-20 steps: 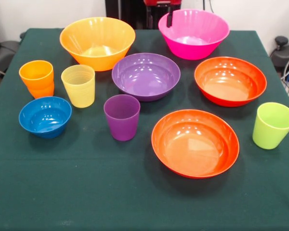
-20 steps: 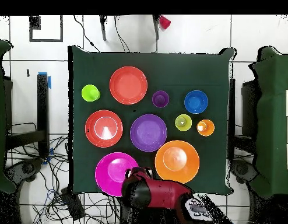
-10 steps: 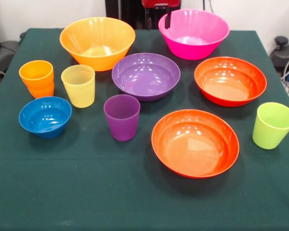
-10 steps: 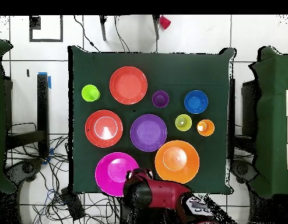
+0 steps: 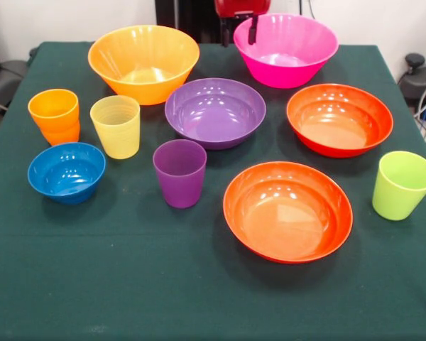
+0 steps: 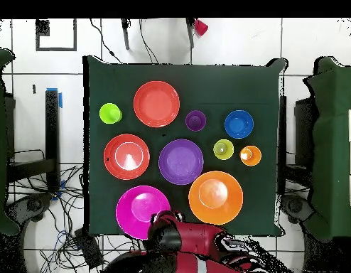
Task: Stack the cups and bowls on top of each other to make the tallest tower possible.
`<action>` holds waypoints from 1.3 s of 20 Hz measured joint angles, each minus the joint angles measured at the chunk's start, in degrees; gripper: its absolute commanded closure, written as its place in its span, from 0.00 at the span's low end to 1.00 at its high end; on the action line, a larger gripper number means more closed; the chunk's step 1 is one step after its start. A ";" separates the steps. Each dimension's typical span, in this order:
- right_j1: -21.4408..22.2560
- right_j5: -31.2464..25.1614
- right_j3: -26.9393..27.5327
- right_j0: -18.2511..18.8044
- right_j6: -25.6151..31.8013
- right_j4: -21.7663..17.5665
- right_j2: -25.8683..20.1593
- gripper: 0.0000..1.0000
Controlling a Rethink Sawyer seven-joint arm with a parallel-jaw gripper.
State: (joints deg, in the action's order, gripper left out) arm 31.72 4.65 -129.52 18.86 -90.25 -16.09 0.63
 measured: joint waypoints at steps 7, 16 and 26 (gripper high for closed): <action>-0.84 0.82 0.01 -0.86 0.00 -0.01 0.02 0.00; -3.35 4.03 0.02 -1.20 0.00 -0.31 0.35 0.00; -5.50 4.48 0.03 -2.56 0.00 -0.30 2.66 0.00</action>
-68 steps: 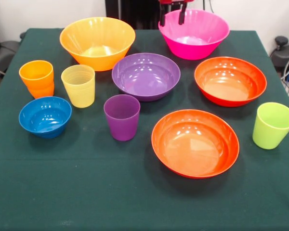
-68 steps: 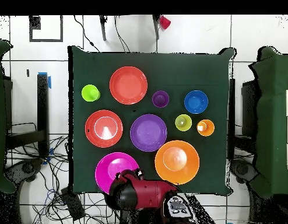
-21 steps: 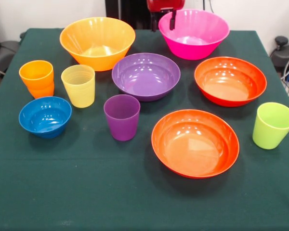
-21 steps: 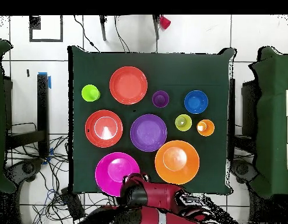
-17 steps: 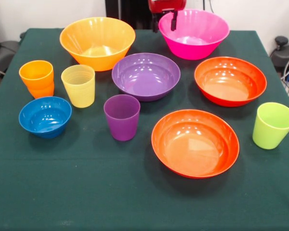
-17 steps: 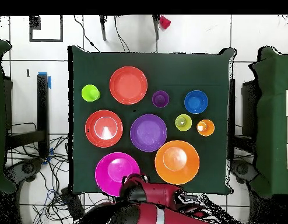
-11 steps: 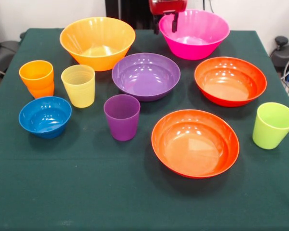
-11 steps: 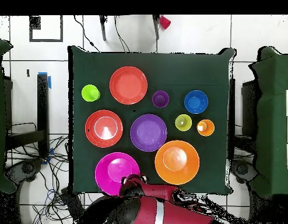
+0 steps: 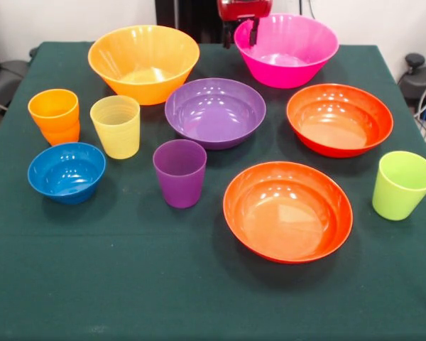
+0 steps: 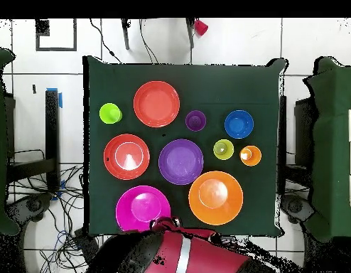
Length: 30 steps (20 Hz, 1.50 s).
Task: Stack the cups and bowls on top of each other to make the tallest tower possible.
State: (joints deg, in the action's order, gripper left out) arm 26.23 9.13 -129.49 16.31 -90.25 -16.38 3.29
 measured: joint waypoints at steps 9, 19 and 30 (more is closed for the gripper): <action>-0.29 0.71 -0.02 0.02 -0.01 -0.07 0.12 1.00; 0.15 1.82 -0.02 -0.03 -1.18 -1.29 0.06 1.00; 6.14 -1.02 -0.62 1.42 -1.81 -2.41 -2.79 1.00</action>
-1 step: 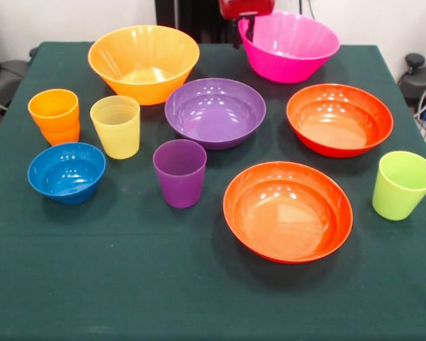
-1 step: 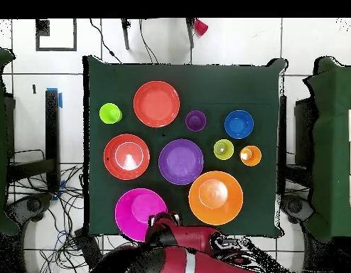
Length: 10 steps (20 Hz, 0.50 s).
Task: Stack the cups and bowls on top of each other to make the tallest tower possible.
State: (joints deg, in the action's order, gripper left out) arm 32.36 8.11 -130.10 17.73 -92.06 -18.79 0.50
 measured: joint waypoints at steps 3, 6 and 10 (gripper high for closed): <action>4.62 -5.00 -0.82 0.97 0.00 0.82 -1.97 1.00; 10.16 -11.91 -1.55 0.83 0.00 2.93 -2.84 1.00; 15.67 -17.12 -2.19 0.15 0.00 5.06 -3.47 1.00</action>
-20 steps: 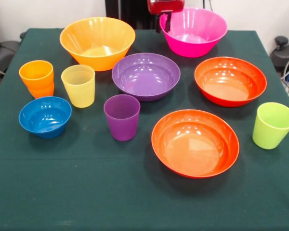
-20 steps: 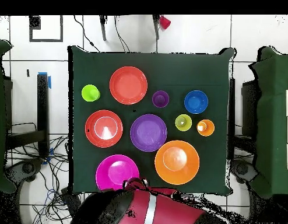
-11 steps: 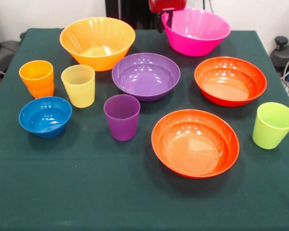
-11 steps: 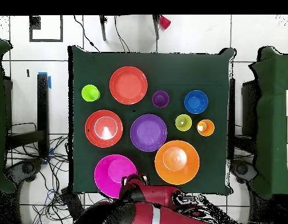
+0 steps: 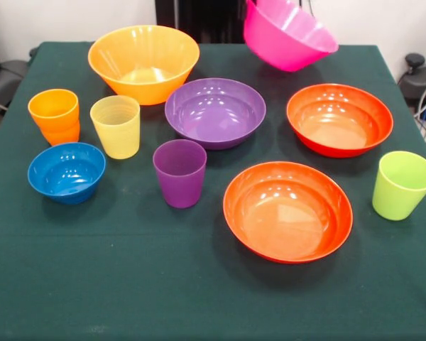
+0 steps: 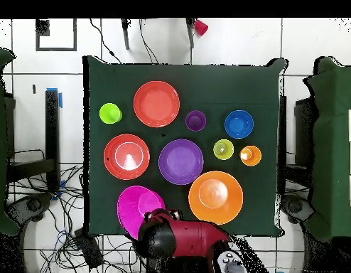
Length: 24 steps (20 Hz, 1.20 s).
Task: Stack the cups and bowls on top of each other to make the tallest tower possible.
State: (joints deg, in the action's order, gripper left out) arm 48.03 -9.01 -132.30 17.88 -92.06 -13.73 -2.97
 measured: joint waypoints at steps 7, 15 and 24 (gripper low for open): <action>9.97 -5.36 -1.70 -0.49 -0.78 7.63 -3.70 1.00; 19.08 -13.06 -1.96 -0.36 -0.86 16.97 -7.85 1.00; 22.76 -25.12 3.71 -1.92 -0.86 17.84 -8.31 1.00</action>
State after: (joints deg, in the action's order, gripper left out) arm 70.79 -34.13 -128.59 15.96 -92.92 4.10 -11.27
